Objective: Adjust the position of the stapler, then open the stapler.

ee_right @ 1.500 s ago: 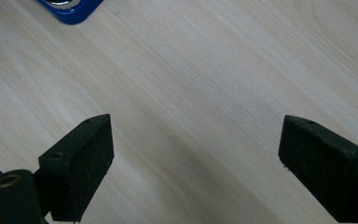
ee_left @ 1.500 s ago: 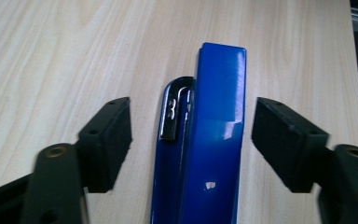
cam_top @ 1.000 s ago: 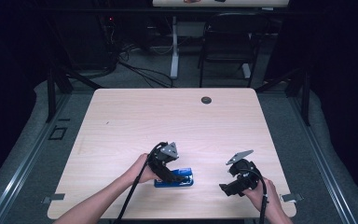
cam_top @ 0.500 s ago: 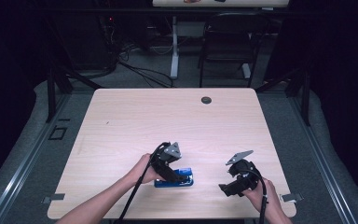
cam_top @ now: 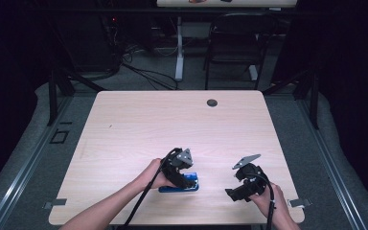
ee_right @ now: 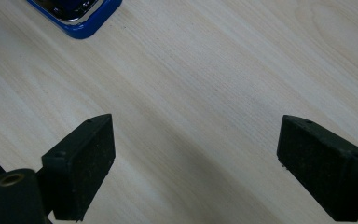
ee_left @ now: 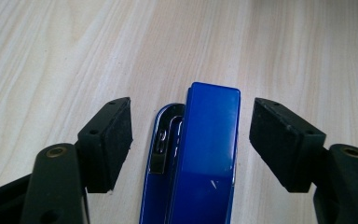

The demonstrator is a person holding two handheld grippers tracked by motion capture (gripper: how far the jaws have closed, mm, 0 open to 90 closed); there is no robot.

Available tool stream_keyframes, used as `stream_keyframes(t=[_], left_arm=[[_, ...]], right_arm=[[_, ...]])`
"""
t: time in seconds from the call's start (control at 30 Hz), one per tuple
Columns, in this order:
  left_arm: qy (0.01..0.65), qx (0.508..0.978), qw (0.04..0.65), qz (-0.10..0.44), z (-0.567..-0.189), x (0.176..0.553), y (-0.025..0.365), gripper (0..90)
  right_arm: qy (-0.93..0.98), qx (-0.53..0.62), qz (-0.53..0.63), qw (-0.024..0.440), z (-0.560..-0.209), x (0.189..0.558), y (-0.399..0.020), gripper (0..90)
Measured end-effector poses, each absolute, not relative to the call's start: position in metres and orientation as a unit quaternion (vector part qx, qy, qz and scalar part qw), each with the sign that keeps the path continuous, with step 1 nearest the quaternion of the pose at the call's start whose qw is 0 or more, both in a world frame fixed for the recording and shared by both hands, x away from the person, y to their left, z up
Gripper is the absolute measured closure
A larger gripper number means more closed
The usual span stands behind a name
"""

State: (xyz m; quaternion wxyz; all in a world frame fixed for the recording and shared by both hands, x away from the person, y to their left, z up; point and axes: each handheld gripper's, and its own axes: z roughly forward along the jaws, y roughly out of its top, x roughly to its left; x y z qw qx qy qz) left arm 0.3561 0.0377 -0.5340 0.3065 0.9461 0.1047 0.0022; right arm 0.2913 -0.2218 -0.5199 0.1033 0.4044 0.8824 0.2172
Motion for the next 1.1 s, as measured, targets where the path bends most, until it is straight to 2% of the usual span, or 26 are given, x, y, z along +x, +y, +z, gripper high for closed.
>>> stream_keyframes(t=[0.37,0.6,0.63,0.8,1.1], left_arm=[[0.097,0.952,0.288,-0.011,-0.542,0.355,0.032,34.5],[0.087,0.956,0.281,-0.002,-0.546,0.353,0.029,50.0],[0.087,0.956,0.279,0.001,-0.545,0.353,0.028,50.0],[0.073,0.959,0.272,0.017,-0.546,0.351,0.024,63.5],[0.056,0.956,0.286,0.016,-0.541,0.351,0.03,65.1]], right_arm=[[0.883,0.403,0.218,0.101,-0.519,0.291,-0.222,11.1],[0.881,0.405,0.225,0.097,-0.52,0.292,-0.22,11.2],[0.882,0.405,0.221,0.095,-0.519,0.293,-0.219,11.3],[0.88,0.407,0.229,0.092,-0.519,0.291,-0.218,11.6],[0.879,0.408,0.229,0.093,-0.52,0.291,-0.219,11.9]])
